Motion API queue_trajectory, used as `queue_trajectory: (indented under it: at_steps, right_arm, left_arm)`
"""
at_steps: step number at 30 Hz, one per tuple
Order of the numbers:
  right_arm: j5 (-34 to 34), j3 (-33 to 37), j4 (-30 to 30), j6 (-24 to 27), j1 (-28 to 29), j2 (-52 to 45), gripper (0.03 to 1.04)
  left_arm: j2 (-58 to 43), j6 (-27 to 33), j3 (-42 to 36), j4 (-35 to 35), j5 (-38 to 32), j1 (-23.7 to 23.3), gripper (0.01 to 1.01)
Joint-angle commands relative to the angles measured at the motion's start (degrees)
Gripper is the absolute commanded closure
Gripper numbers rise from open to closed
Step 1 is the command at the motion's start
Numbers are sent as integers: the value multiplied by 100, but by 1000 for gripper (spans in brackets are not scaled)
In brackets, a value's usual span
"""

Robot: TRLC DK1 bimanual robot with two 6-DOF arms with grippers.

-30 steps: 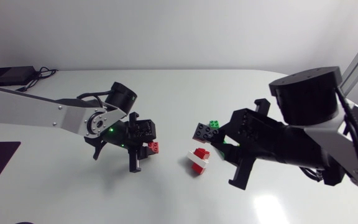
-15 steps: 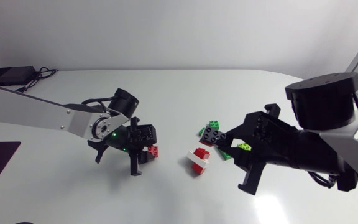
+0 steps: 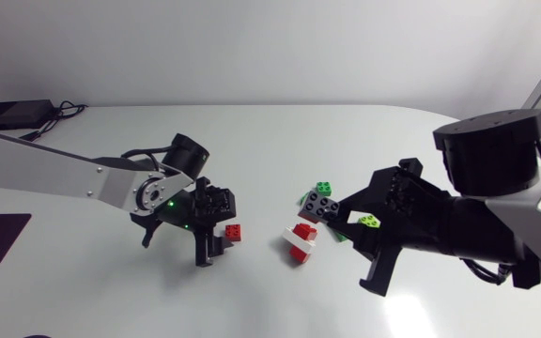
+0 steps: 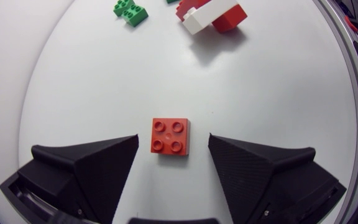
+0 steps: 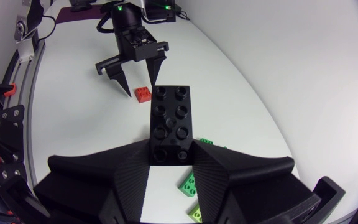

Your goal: Separate the duplo bricks

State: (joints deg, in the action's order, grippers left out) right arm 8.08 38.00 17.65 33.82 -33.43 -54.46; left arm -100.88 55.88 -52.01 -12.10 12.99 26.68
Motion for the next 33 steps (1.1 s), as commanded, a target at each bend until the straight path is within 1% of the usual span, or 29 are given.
queue_trajectory:
  at_steps: [1,4,9,13,19,23,27,33]
  right_arm:
    - [142,-64,19,-157,82,-4,749]
    - [484,-21,46,-192,214,14,748]
    - [1416,67,169,-201,645,49,746]
    - [2014,50,195,-201,882,14,746]
    - [2348,-3,98,-201,882,-127,746]
    - [2585,103,63,-201,882,-329,746]
    - [2717,208,63,-183,882,-434,746]
    - [2778,270,-34,-166,891,-592,746]
  left_arm:
    - [534,11,59,-144,-25,-31,141]
    - [1009,11,-117,-592,151,-13,138]
    - [1334,11,-714,-1717,1144,-5,139]
    - [1264,11,-1118,-2279,1768,75,141]
    - [921,11,-1848,-2974,2295,294,143]
    - [684,20,-2279,-3308,2524,365,143]
    - [455,46,-2534,-3510,2656,409,164]
    - [174,90,-2797,-3747,2893,417,164]
